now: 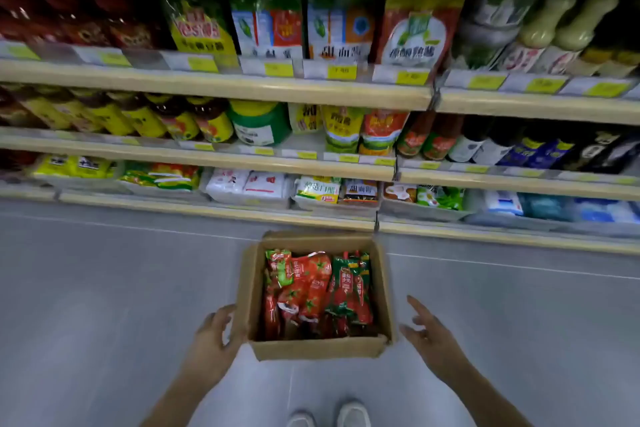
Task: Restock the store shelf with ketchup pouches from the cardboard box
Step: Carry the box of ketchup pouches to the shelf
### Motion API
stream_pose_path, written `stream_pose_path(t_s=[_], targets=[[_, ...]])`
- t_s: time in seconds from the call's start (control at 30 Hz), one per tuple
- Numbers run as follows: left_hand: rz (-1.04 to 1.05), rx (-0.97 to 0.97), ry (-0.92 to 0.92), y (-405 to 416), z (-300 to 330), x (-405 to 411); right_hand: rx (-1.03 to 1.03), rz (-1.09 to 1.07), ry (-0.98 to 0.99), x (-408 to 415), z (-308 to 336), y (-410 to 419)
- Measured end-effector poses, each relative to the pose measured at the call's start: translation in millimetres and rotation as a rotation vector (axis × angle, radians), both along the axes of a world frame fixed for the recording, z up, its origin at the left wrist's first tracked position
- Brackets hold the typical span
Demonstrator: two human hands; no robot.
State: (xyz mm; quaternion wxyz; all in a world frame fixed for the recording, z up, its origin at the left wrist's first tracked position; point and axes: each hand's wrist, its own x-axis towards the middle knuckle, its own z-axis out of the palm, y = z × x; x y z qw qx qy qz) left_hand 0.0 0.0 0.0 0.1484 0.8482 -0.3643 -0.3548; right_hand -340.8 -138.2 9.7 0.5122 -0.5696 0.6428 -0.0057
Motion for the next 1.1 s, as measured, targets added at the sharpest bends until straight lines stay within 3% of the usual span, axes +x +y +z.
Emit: stream_pose_path(t_s=[0.17,0.3,0.43,0.63,0.83,1.1], targets=[[-0.087,0.187,-0.076,-23,-165,21,-0.023,0.137,0.150,9,-169,-33],[0.004,0.137,-0.102,-33,-270,27,-0.101,0.133,0.216,5,-282,-44],[-0.006,0.038,-0.110,-40,-329,24,-0.182,0.120,0.258,5,-346,-43],[-0.013,-0.093,-0.210,-34,-350,35,-0.268,0.052,0.294,2,-368,-39],[-0.023,-0.148,-0.228,-42,-336,44,-0.393,0.095,0.298,5,-349,-48],[-0.203,0.005,-0.196,-67,-277,56,-0.299,0.156,0.297,-13,-293,-42]])
